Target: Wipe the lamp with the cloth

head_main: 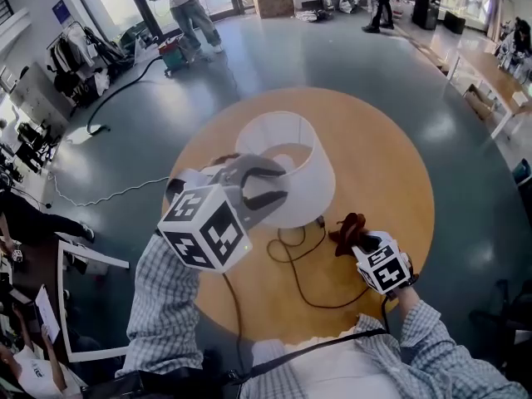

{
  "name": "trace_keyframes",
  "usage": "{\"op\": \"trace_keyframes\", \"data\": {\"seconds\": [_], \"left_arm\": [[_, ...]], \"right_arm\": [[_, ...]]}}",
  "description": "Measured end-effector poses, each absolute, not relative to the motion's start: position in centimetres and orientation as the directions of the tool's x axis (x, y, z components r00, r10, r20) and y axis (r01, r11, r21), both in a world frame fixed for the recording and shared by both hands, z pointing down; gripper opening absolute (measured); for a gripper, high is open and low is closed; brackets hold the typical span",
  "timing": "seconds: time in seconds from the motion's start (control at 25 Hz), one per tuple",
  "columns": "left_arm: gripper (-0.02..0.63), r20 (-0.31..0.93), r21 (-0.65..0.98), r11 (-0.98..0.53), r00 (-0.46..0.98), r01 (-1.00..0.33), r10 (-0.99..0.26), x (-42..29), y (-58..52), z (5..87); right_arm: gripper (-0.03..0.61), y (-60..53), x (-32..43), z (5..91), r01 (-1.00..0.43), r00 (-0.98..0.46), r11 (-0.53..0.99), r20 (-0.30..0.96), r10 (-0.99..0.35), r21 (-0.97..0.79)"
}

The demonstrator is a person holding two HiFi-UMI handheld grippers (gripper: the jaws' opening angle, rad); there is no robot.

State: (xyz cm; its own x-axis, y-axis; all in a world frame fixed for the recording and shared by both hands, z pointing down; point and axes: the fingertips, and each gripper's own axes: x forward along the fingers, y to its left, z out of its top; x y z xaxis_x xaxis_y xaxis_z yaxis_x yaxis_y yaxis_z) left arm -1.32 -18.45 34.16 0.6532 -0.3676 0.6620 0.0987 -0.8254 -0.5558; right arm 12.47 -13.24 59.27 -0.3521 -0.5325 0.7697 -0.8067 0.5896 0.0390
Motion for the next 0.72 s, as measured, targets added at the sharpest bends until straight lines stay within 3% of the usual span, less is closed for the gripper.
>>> {"op": "trace_keyframes", "data": {"seconds": [0.2, 0.36, 0.6, 0.72], "left_arm": [[0.127, 0.654, -0.567, -0.818, 0.655, 0.094, -0.379, -1.2, -18.0, 34.3], [0.132, 0.641, -0.582, -0.809, 0.659, 0.085, -0.393, -1.2, -17.7, 34.1], [0.143, 0.617, -0.599, -0.798, 0.675, 0.069, -0.405, -0.9, -17.8, 34.1], [0.166, 0.604, -0.590, -0.806, 0.691, 0.053, -0.397, -0.5, -17.4, 34.5]], "right_arm": [[0.081, -10.6, 9.8, 63.7, -0.674, -0.278, 0.731, 0.883, -0.379, 0.102], [0.104, -9.3, 8.9, 65.3, -0.652, -0.274, 0.755, 0.906, -0.321, 0.070], [0.230, -9.0, 8.5, 65.6, -0.653, -0.316, 0.757, 0.908, -0.277, 0.003], [0.256, -8.6, 8.7, 66.1, -0.657, -0.323, 0.754, 0.906, -0.274, -0.006]]}}
